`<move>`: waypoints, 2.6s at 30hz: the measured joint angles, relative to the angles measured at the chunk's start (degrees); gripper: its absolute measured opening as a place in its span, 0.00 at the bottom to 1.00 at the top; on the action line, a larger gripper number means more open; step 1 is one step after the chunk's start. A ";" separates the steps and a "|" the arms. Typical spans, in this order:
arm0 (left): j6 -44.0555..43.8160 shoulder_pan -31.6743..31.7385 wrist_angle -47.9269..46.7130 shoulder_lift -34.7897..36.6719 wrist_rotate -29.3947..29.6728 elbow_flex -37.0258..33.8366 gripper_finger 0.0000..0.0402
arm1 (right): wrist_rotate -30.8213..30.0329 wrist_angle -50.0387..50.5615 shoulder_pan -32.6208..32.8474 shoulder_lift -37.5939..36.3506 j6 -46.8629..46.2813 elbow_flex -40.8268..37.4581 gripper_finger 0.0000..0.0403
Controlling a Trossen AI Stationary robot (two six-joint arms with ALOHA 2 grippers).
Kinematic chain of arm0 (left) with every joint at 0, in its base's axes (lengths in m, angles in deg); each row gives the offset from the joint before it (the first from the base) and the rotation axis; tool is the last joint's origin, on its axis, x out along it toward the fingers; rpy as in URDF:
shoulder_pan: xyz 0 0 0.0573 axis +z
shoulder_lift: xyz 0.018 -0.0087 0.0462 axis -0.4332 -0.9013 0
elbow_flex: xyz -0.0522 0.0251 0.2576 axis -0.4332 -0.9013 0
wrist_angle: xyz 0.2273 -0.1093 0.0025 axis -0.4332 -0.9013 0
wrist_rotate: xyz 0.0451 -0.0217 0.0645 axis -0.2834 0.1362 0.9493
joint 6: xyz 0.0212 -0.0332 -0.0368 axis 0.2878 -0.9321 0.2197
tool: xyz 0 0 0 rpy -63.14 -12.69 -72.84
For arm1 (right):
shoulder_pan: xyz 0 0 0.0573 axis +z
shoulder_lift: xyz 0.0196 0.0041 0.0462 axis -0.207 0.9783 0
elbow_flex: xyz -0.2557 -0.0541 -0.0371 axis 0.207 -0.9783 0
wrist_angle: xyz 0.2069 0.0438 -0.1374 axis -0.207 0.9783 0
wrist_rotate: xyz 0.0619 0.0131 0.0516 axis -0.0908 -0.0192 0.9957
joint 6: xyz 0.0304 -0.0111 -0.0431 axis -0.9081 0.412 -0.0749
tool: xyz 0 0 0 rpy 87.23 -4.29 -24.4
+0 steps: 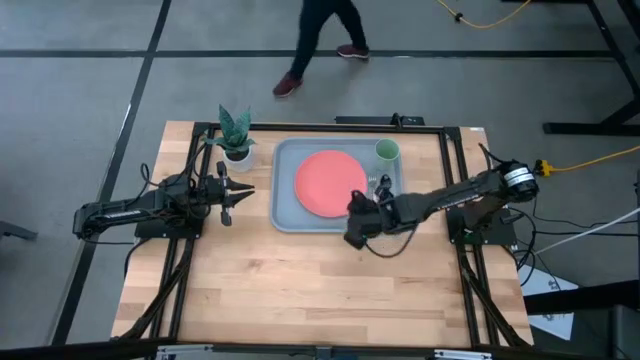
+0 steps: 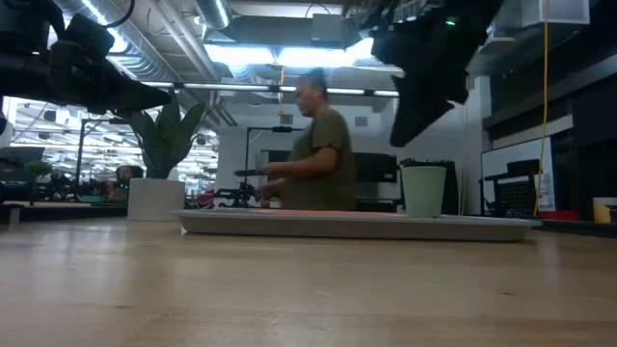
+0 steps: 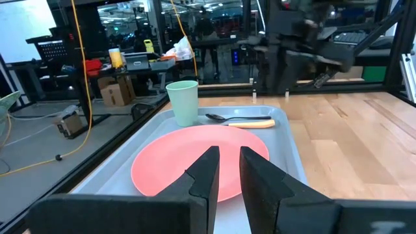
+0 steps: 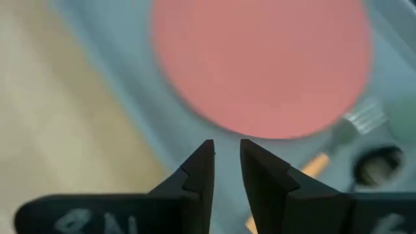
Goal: Pick and place plate/cup/fork/spoon on tray
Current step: Return to Home Position
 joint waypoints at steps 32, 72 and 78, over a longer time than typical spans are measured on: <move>-0.02 -0.01 0.21 0.01 0.10 -0.02 0.14 | 23.03 -55.01 -8.51 -73.54 27.82 -67.78 0.20; -0.02 0.00 0.21 0.01 0.16 0.00 0.14 | 28.92 -45.60 -11.40 -91.63 39.70 -67.71 0.20; -0.02 0.00 0.19 0.01 0.16 0.00 0.14 | 28.92 -45.60 -11.40 -91.63 39.74 -67.71 0.20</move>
